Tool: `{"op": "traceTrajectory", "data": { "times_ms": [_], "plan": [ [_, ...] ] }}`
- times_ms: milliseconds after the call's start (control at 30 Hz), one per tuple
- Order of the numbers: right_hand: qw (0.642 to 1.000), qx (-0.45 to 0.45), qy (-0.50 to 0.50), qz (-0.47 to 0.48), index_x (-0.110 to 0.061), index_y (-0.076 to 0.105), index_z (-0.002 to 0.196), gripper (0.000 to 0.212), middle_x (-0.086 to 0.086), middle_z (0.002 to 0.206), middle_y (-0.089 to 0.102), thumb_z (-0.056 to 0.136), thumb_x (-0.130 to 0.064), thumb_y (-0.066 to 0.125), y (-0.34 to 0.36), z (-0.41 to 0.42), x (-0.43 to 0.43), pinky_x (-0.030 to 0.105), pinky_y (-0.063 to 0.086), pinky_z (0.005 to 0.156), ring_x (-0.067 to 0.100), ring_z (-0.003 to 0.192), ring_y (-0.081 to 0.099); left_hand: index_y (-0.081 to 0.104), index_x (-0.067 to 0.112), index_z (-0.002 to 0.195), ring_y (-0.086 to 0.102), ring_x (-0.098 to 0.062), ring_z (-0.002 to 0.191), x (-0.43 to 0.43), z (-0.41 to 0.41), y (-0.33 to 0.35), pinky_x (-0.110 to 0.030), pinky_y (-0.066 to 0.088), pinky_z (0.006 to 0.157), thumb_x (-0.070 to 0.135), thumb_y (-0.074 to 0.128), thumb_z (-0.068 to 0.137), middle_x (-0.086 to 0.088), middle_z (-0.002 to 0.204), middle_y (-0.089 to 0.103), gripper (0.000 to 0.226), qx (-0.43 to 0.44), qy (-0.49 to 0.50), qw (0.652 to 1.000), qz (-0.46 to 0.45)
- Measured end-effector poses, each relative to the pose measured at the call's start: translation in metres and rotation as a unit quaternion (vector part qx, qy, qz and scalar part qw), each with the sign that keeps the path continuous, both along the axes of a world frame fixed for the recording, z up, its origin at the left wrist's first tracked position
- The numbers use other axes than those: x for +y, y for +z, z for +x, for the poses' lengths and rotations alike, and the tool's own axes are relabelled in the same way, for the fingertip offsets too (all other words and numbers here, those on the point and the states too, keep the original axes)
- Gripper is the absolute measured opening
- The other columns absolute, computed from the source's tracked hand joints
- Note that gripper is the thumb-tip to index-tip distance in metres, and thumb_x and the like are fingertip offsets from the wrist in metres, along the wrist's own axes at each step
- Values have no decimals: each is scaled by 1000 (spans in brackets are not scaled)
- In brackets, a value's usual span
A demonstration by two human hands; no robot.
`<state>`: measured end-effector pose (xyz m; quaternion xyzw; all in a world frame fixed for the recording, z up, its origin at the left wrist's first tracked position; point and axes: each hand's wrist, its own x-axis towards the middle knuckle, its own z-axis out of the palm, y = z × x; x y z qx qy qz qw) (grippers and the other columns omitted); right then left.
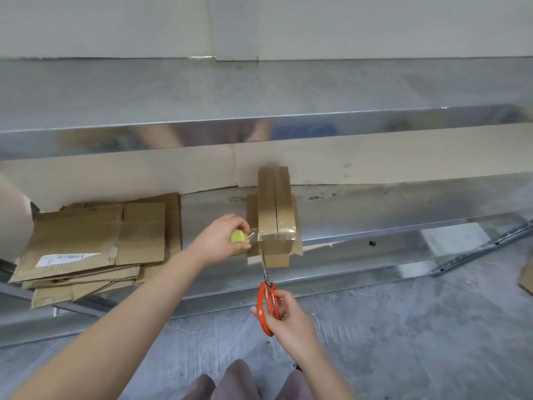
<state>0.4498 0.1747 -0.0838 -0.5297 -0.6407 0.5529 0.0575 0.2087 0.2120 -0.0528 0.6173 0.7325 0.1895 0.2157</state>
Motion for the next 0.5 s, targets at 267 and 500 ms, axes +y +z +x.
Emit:
{"op": "traceTrajectory", "data": {
  "times_ms": [267, 500],
  "plan": [
    [998, 45, -46, -7, -48, 58, 94, 27, -11, 66, 59, 80, -71, 57, -9, -19, 5, 20, 46, 59, 0, 61, 59, 61, 17, 108, 44, -9, 95, 0, -2, 0, -15, 28, 79, 30, 77, 80, 5, 102, 51, 35, 9, -2, 1000, -1],
    [997, 54, -57, 7, -44, 61, 97, 21, -5, 74, 62, 87, -62, 57, -17, -27, 13, 31, 55, 68, 9, 71, 63, 59, 18, 111, 45, -9, 97, 1, -2, 3, -18, 31, 80, 31, 75, 81, 3, 107, 55, 36, 16, -4, 1000, -1]
  ]
}}
